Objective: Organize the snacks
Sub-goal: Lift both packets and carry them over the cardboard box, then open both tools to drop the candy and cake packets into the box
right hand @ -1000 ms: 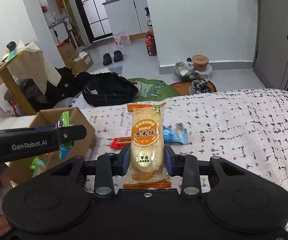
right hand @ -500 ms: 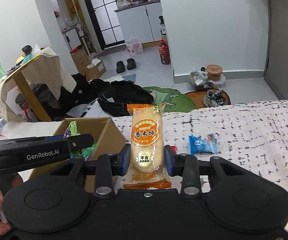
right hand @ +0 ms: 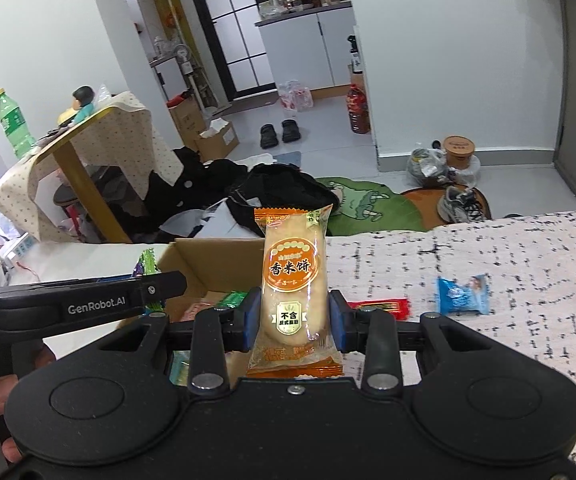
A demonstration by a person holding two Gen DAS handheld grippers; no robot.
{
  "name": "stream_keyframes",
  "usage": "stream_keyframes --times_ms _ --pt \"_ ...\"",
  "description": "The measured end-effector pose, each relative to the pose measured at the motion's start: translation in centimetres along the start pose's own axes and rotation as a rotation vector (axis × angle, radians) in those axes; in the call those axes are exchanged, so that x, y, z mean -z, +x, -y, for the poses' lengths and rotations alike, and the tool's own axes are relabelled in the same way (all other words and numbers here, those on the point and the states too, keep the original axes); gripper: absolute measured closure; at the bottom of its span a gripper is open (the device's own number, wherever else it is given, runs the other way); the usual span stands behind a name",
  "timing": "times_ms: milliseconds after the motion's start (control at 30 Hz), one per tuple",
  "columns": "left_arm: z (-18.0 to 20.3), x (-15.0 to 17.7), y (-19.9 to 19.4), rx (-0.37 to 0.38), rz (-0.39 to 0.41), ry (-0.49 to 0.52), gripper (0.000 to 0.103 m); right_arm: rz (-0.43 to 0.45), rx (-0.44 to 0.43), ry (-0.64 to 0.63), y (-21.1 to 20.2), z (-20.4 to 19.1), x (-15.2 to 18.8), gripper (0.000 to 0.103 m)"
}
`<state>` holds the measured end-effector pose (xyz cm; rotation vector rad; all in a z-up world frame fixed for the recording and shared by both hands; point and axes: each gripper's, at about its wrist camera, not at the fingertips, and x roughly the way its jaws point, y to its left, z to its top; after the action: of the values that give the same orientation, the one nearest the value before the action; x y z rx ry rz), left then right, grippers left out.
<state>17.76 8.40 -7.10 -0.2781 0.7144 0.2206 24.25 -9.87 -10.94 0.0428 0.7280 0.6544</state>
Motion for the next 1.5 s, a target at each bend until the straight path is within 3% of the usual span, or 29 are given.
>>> stream_keyframes --times_ms 633,767,1000,1100,1133,1167,1267,1500 --pt "-4.2 -0.6 2.2 -0.06 -0.013 -0.09 0.066 -0.05 -0.07 -0.02 3.9 -3.4 -0.2 0.068" --pt "-5.0 -0.5 2.4 -0.047 -0.012 -0.119 0.056 -0.069 -0.078 -0.024 4.9 -3.9 0.0 0.068" --pt "-5.9 -0.4 2.0 -0.061 -0.004 -0.142 0.052 -0.082 -0.101 -0.008 6.0 -4.5 0.1 0.068" --pt "-6.3 -0.5 1.8 -0.07 0.003 -0.147 0.052 -0.075 -0.135 -0.027 6.2 -5.2 -0.1 0.061" --pt "-6.3 -0.5 1.6 -0.071 0.005 -0.147 0.052 -0.08 -0.133 -0.04 6.1 -5.3 0.0 0.051" --pt "-6.1 -0.5 1.6 -0.073 0.005 -0.146 0.052 -0.075 -0.129 -0.05 6.0 -5.4 0.0 0.048" --pt "-5.9 -0.5 1.4 -0.074 0.006 -0.136 0.049 -0.076 -0.117 -0.049 5.5 -4.8 0.0 0.048" --pt "-5.0 -0.3 1.5 -0.074 -0.016 -0.13 0.033 -0.071 -0.081 -0.019 3.9 -2.8 0.5 0.045"
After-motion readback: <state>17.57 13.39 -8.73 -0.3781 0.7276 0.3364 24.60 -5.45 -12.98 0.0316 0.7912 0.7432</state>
